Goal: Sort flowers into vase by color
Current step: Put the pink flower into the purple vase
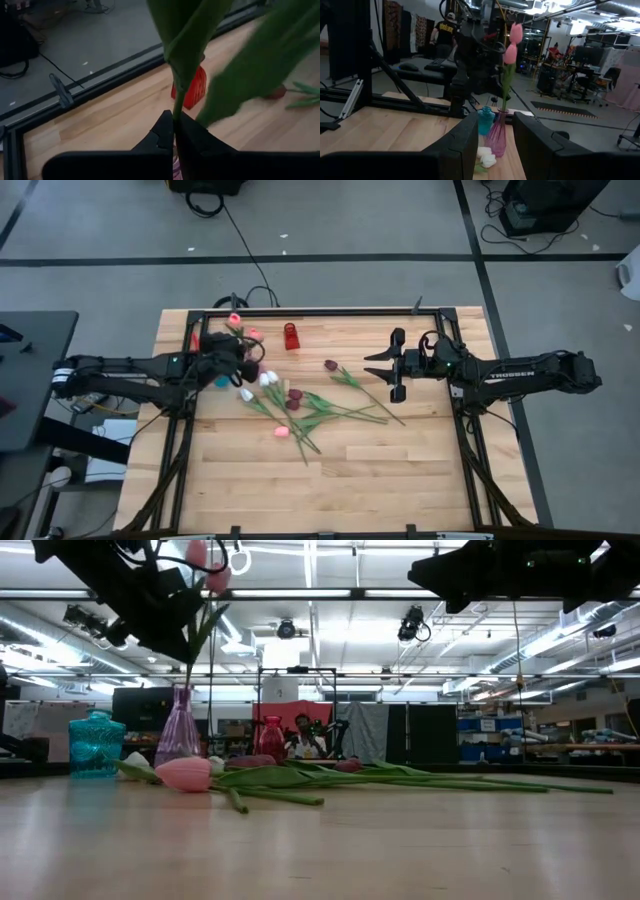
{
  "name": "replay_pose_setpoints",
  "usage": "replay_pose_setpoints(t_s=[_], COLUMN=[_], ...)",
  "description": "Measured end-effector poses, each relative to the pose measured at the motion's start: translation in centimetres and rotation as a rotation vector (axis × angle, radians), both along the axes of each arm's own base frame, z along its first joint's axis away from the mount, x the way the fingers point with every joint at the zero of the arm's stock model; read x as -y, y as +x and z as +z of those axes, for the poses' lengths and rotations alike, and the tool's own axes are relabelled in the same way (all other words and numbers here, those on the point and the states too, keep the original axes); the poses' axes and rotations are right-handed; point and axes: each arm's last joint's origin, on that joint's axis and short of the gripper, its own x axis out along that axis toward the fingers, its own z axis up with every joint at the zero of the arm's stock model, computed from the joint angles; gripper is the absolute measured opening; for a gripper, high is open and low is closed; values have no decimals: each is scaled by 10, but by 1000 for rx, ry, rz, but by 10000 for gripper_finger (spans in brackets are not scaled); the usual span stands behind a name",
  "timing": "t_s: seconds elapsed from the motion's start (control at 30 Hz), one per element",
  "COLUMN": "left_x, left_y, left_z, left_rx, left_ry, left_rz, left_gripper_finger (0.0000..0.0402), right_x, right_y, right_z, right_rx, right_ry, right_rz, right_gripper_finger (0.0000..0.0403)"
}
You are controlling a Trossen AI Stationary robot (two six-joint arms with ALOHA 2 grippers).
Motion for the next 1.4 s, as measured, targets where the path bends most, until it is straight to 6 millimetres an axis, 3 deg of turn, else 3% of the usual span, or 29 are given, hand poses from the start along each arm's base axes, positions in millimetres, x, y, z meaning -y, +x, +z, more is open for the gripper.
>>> replay_pose_setpoints(t_s=[0.53, 1.0, 1.17, 1.4], left_x=[-4, -3, -3, -1], left_y=[19, 5, 7, 7], left_z=[-9, -14, -12, -11], left_rx=[-36, -63, -24, -32], left_ry=[10, -50, -51, -103], left_rz=[-23, 71, 71, 16], left_gripper_finger=[9, 13, 41, 129], right_x=[-1, -4, -5, -5], right_y=[0, 1, 1, 1], right_z=[-1, -4, -3, -3], right_rx=[-14, -36, -34, -34], right_ry=[4, 13, 16, 31], right_rz=[27, 37, 37, 36], right_gripper_finger=[134, 134, 134, 128])
